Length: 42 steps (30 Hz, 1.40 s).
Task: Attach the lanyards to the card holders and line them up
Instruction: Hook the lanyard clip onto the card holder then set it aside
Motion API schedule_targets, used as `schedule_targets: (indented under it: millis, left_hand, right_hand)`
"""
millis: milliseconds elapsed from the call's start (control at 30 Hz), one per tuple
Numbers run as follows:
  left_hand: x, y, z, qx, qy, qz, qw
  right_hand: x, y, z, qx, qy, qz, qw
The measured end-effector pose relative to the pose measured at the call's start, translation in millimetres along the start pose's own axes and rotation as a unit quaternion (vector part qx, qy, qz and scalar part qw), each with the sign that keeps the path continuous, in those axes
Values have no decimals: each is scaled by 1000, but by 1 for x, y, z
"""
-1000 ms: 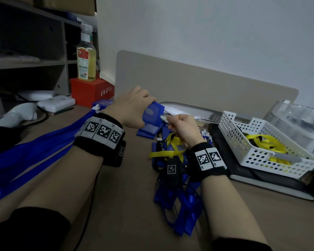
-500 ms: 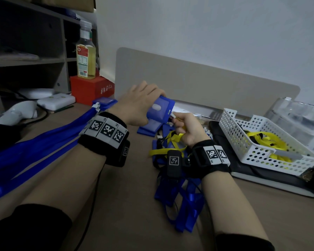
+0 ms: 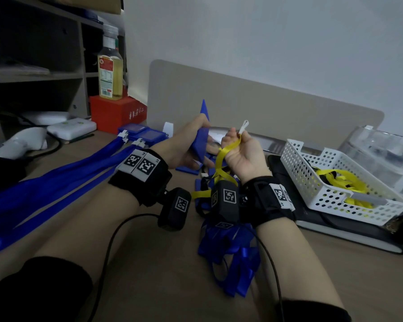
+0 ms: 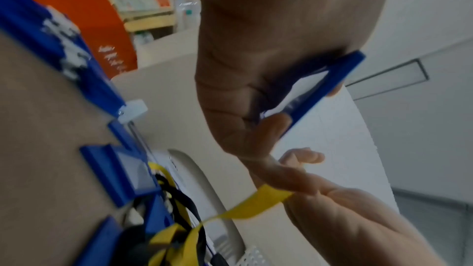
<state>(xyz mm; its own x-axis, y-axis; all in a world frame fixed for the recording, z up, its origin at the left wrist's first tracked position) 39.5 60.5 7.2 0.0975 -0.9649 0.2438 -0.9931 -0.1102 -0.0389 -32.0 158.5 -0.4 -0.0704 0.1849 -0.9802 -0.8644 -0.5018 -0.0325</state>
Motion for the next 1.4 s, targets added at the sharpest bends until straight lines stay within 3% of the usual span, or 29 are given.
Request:
schedule_targets:
  millis: [200, 267, 333, 467, 600, 667, 800, 933, 1167, 1400]
  left_hand:
    - [-14, -8, 6, 33, 62, 75, 995]
    - [-8, -7, 3, 30, 50, 63, 996]
    - [2, -5, -2, 13, 11, 37, 999]
    - [20, -5, -12, -25, -67, -20, 997]
    - [26, -6, -16, -45, -120, -36, 991]
    - [24, -6, -16, -45, -125, -36, 991]
    - [26, -3, -15, -45, -150, -58, 986]
    - [29, -1, -15, -49, -184, -81, 978]
    - [33, -3, -18, -59, -205, -106, 971]
    - [45, 0, -12, -30, -184, -179, 966]
  right_hand:
    - [2, 6, 10, 48, 34, 5, 998]
    - [7, 7, 19, 77, -13, -6, 997]
    - [13, 8, 28, 119, -126, -42, 984]
    - [20, 5, 27, 140, -371, -86, 914]
    - [17, 2, 1, 68, -549, -32, 833]
    - [17, 0, -11, 27, -595, 1, 803]
    - [18, -3, -29, -57, -623, 68, 778]
    - [20, -10, -36, -76, -690, 107, 712]
    - [22, -12, -36, -84, -651, 111, 747]
    - [29, -1, -20, -33, -573, 72, 815]
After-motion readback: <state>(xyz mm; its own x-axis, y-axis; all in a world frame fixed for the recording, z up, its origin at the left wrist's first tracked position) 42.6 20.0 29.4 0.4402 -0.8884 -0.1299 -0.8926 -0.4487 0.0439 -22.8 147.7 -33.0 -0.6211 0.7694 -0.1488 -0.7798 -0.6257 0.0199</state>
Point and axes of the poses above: each hand's wrist, its own y-axis towards the middle knuckle, its own x-axis out of the back of the hand, z = x × y, the point moved 6 cm from there along y, towards the middle knuckle, and after that the axes turned 15 degrees about y, right-handed, at the moved point
